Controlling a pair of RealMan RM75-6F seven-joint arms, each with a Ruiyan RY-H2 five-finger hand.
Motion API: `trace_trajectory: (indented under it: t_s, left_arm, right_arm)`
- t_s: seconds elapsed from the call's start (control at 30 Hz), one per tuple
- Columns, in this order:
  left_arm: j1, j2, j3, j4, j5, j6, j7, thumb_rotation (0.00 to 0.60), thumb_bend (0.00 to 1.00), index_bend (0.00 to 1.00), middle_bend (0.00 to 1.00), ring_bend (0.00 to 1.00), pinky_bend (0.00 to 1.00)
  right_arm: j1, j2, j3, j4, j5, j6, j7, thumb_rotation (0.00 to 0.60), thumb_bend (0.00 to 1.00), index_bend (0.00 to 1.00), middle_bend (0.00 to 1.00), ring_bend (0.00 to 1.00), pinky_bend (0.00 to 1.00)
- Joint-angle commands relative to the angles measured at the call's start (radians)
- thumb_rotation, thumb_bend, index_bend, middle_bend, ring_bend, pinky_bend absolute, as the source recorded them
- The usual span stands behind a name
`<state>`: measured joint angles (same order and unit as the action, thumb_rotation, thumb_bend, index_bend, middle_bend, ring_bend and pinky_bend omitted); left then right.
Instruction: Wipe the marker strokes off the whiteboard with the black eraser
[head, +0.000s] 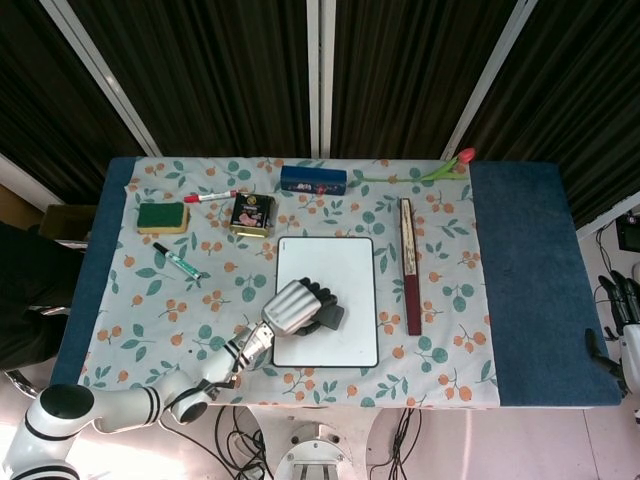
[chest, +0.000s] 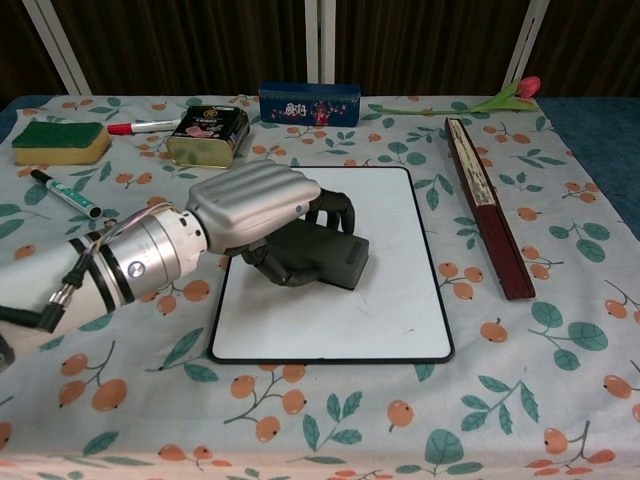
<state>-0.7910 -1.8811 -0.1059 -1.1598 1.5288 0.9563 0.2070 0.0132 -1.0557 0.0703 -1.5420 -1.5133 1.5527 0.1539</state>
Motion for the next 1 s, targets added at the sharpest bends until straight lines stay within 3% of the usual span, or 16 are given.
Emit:
trace_trajectory:
  t_s: [0.03,0.6,0.87,1.0]
  left_arm:
    - [-0.012,-0.01,-0.015,0.024,-0.023,-0.017,-0.005,0.6,0.41,0.6,0.64,0.5,0.48]
    - [-0.077,-0.02,-0.072,0.12,-0.095,-0.078,-0.07,0.6,0.42,0.61,0.65,0.51,0.48]
    - [-0.09,-0.012,-0.068,0.049,-0.078,-0.044,-0.067,0.6,0.43,0.62,0.66,0.52,0.48]
    - [-0.077,0.007,-0.031,-0.02,-0.066,-0.039,-0.043,0.6,0.43,0.62,0.66,0.52,0.48]
  right_arm:
    - [0.0,0.001,0.001,0.0,0.001,0.0,0.001,0.6,0.38,0.0,0.0,0.0,0.0]
    - [0.007,0.002,-0.001,-0.009,0.002,-0.018,-0.013,0.6,0.38,0.0,0.0,0.0,0.0]
    - [0.012,-0.002,0.001,-0.011,0.003,-0.024,-0.018,0.6,0.38,0.0,0.0,0.0,0.0]
    - [0.013,-0.008,-0.004,-0.002,0.003,-0.031,-0.016,0.6,0.38,0.0,0.0,0.0,0.0]
